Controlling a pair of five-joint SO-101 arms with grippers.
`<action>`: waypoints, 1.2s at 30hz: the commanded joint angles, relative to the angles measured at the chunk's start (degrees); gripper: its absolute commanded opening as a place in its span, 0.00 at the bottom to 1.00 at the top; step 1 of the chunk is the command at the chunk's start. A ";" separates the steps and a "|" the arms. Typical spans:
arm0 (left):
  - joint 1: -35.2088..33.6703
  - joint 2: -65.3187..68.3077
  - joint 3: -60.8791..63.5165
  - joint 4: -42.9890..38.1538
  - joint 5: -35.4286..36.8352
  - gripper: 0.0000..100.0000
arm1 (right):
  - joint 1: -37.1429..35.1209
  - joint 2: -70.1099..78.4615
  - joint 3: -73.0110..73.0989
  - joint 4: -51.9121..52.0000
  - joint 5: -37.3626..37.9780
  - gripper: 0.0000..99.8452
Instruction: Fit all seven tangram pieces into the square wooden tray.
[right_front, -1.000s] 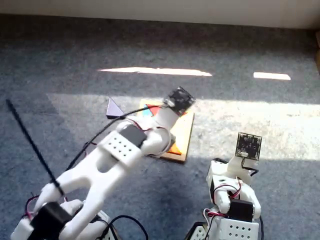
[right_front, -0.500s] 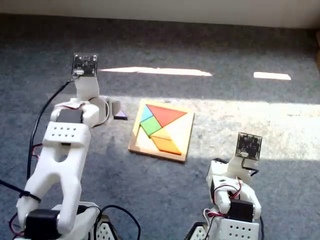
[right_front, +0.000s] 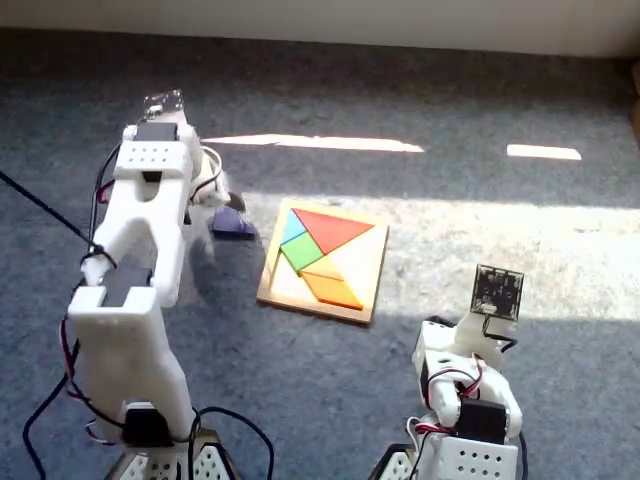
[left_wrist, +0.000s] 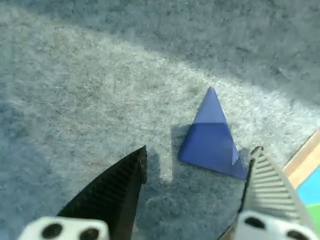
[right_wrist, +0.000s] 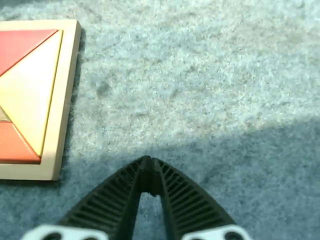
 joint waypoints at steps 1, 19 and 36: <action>1.01 6.55 -14.99 9.85 2.55 0.32 | 0.40 -0.66 7.16 -1.01 0.18 0.01; 6.73 21.05 -30.81 19.78 5.80 0.26 | 0.40 -0.66 7.16 -1.01 0.18 0.01; 4.26 21.14 -31.08 19.69 5.45 0.22 | 0.40 -0.66 7.16 -0.92 0.18 0.01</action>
